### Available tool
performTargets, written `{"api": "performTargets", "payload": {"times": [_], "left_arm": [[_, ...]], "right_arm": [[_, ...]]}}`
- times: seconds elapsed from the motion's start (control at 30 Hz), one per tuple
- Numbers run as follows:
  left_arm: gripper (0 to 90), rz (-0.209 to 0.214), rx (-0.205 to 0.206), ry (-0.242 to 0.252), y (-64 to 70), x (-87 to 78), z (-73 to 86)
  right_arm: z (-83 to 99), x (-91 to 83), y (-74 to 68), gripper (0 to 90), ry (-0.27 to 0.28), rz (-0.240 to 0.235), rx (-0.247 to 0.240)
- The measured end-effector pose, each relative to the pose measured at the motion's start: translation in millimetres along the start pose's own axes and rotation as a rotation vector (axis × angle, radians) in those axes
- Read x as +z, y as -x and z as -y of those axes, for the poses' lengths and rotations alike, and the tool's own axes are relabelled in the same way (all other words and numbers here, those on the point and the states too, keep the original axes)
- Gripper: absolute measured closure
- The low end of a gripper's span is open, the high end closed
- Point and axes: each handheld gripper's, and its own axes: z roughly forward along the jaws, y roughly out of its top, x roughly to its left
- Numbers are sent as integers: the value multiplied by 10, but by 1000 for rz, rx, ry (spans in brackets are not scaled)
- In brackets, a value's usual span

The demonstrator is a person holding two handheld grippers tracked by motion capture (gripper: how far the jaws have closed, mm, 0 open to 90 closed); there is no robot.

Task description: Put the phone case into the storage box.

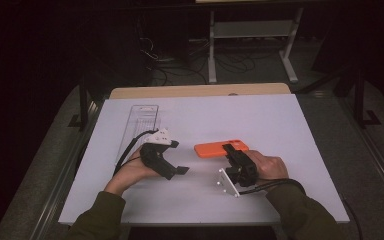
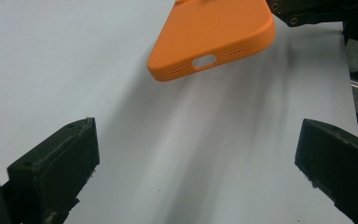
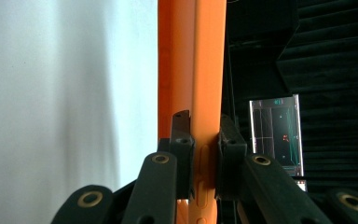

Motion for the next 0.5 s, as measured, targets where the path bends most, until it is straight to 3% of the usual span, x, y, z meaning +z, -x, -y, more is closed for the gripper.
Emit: {"api": "performTargets", "payload": {"times": [0.17, 0.47, 0.5], "left_arm": [[0, 9, -15, 6, -13, 5, 11], [0, 18, -24, 19, -19, 11, 17], [0, 19, -25, 20, -19, 11, 17]], "right_arm": [[19, 16, 22, 788, 12, -9, 8], [30, 19, 26, 789, -2, -38, 89], [36, 25, 34, 789, 3, -41, 82]]}}
